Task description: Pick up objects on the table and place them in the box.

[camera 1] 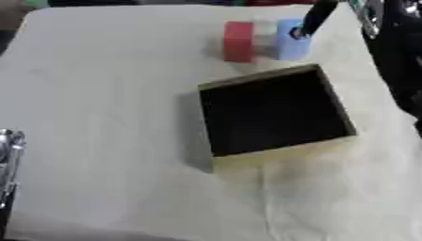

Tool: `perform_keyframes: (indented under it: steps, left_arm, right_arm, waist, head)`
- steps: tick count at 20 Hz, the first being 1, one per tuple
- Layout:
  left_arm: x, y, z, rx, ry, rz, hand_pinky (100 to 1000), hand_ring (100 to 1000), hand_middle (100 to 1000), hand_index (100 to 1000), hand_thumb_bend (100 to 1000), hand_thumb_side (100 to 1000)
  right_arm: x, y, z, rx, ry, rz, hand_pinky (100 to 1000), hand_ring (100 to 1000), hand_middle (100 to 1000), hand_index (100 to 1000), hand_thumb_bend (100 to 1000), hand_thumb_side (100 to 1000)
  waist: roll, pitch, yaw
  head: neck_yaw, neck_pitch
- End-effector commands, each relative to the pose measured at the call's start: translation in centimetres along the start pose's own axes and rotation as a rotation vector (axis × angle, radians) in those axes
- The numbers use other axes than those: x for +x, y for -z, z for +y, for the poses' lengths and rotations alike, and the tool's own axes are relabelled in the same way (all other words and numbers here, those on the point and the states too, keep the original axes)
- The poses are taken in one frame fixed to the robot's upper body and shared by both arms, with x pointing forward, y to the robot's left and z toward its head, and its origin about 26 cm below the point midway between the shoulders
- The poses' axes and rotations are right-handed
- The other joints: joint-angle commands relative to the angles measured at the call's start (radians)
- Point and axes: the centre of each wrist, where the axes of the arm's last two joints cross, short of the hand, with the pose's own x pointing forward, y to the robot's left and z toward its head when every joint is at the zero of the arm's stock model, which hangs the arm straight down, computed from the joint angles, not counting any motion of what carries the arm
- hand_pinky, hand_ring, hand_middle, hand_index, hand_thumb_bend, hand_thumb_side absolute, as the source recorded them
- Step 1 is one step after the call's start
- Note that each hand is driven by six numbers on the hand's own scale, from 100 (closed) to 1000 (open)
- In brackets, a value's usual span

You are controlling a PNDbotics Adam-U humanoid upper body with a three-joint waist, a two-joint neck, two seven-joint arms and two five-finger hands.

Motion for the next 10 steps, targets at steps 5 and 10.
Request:
perform_keyframes:
  steps: [5, 10]
  left_arm:
    - [0.32, 0.89, 0.37, 0.003, 0.009, -0.039, 763, 708, 736, 944, 110, 884]
    - [0.33, 0.92, 0.36, 0.005, 0.009, -0.04, 763, 707, 736, 944, 108, 885]
  right_arm:
    - [-0.52, -0.51, -1.14, -0.012, -0.011, 0.017, 882, 962, 964, 1000, 287, 468]
    - [-0.6, -0.48, -1.19, -0.007, -0.015, 0.02, 883, 963, 965, 1000, 299, 460]
  waist:
    - [0.001, -0.016, 0.0]
    - [0.0, -0.01, -0.001]
  head:
    - [0.003, -0.005]
    - [-0.001, -0.007]
